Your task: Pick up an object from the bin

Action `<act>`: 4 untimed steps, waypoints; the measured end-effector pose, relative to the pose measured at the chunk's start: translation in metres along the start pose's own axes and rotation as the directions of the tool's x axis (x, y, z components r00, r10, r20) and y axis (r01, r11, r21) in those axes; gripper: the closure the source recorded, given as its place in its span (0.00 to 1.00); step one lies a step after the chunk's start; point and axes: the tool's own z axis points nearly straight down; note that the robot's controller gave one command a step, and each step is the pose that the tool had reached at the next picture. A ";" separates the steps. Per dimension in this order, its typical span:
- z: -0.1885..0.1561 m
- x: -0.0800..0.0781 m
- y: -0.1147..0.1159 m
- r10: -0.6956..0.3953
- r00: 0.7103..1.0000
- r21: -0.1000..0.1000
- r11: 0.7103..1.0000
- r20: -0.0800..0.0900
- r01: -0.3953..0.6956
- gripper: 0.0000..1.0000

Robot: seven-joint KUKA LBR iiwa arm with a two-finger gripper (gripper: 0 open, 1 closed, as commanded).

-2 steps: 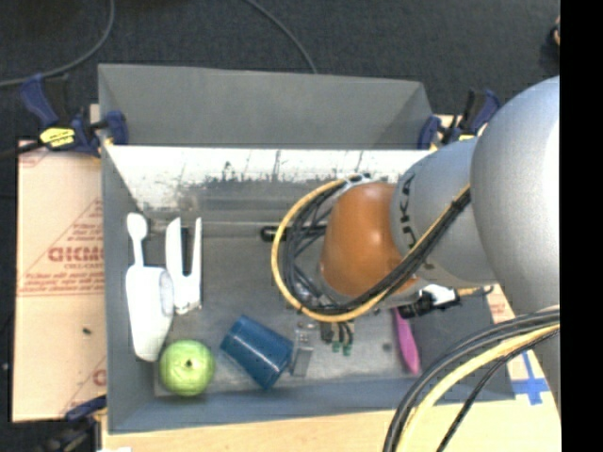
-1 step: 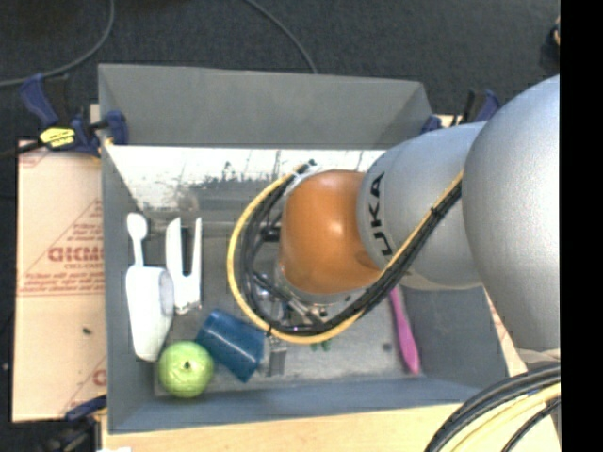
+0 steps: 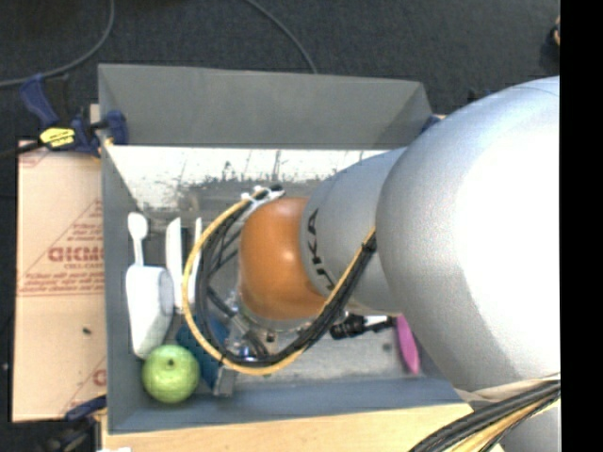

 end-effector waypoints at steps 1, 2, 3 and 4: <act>0.026 -0.007 -0.018 -0.178 0.984 -0.002 0.984 0.012 0.178 0.00; 0.025 -0.024 -0.050 0.141 0.990 -0.008 0.990 0.007 -0.141 1.00; 0.025 -0.024 -0.050 0.141 0.990 -0.008 0.990 0.007 -0.141 1.00; 0.023 -0.024 -0.050 0.141 0.990 -0.008 0.990 0.006 -0.141 1.00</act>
Offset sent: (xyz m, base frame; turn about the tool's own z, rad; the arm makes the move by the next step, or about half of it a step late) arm 0.0097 -0.0560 -0.0294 0.1445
